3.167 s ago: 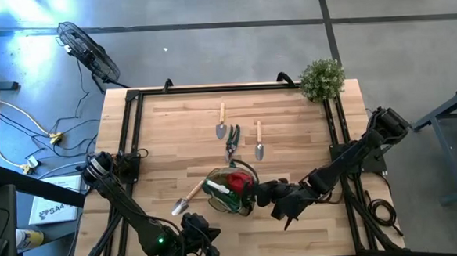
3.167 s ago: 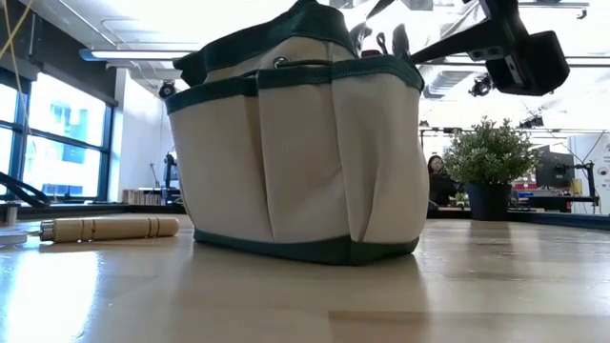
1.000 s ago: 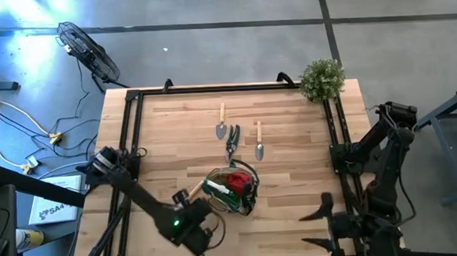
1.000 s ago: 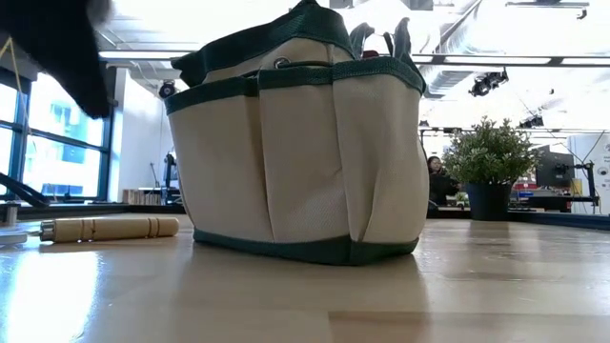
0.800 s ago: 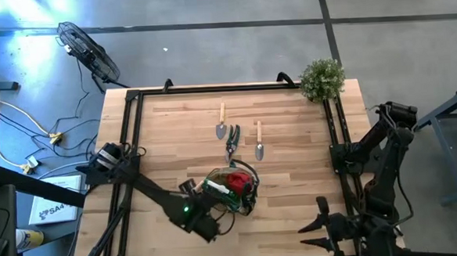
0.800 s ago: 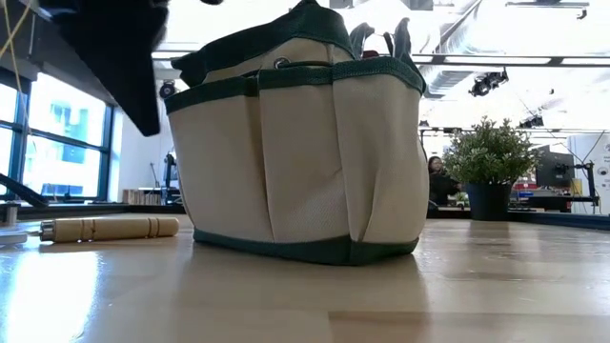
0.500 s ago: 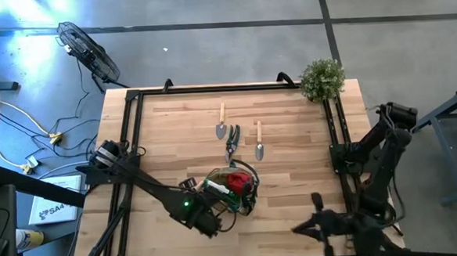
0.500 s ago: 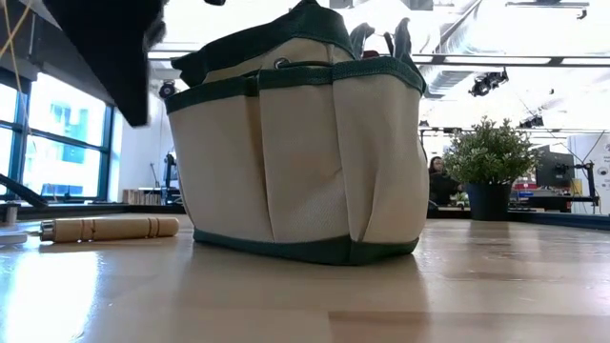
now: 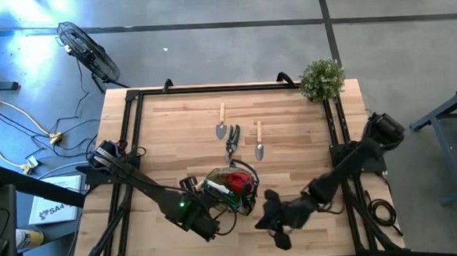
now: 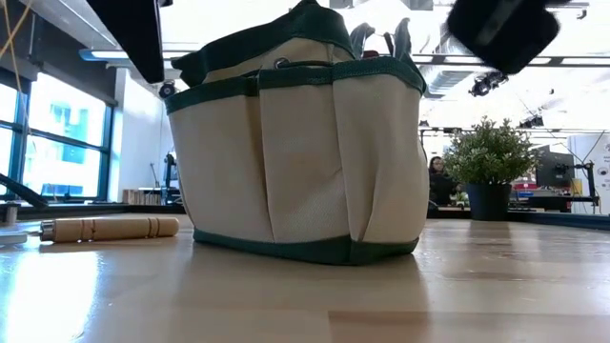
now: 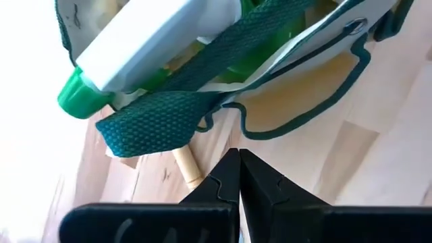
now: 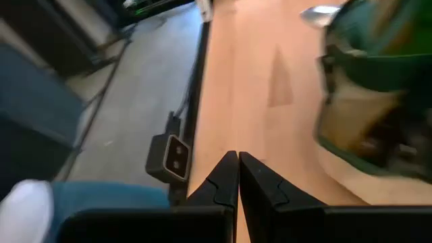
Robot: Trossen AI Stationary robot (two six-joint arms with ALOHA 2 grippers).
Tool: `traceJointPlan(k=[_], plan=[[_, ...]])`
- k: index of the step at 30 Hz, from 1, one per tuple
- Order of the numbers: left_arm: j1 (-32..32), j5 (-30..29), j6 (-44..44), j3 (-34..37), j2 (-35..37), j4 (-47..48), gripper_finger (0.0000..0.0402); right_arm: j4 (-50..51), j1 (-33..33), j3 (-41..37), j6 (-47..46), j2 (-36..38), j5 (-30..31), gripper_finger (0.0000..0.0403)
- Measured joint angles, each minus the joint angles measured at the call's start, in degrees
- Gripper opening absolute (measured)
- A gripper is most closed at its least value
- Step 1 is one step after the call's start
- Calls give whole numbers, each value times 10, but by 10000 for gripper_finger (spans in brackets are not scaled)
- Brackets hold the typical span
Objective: Pick & Place Garden tools in Gardening bag
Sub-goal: Adjust the gardening bag
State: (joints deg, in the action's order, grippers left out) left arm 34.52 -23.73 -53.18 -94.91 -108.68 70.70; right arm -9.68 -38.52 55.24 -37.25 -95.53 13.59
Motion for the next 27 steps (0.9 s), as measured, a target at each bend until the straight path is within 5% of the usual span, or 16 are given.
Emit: traceJointPlan(k=[6, 12, 27], plan=[[0, -9, 0, 0, 0, 2, 0, -56, 32, 0, 8, -47, -98, 3], [0, -14, 0, 0, 0, 2, 0, -52, 51, 0, 38, -48, -109, 3], [1, -14, -40, 0, 0, -24, 0, -4, 61, 0, 91, -48, 16, 3]])
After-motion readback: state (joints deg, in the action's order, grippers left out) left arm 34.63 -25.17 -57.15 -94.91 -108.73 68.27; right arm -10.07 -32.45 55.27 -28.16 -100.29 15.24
